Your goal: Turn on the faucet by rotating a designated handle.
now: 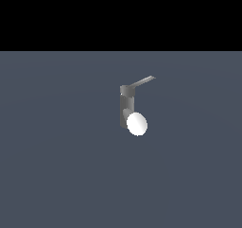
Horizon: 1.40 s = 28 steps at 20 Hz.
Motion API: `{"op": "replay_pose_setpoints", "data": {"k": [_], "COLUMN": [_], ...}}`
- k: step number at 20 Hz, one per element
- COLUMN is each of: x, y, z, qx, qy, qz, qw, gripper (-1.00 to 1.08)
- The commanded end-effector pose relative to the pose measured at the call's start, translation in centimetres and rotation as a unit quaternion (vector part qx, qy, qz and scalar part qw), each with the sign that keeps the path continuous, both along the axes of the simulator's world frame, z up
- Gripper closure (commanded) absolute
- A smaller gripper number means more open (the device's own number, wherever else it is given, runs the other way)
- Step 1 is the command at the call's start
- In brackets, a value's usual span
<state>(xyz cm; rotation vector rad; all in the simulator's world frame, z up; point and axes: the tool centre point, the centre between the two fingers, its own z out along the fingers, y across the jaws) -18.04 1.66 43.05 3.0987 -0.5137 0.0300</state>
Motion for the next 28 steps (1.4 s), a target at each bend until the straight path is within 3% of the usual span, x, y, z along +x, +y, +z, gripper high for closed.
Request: {"op": "replay_pose_setpoints", "data": {"k": [1, 8, 15, 22, 28], "x": [1.5, 5.7, 9.9, 13.9, 17.3], "y": [0.2, 0.3, -0.4, -1.9, -3.8], "z": [-1.4, -5.1, -8.8, -12.6, -15.9], "qx": [0.001, 0.003, 0.005, 0.006, 0.006], "qy": [0.0, 0.001, 0.002, 0.003, 0.004], "qz": [-0.032, -0.121, -0.209, -0.296, -0.372], "qw": [0.9995, 0.9926, 0.9779, 0.9551, 0.9282], "gripper": [1.08, 1.08, 1.08, 1.08, 1.08]}}
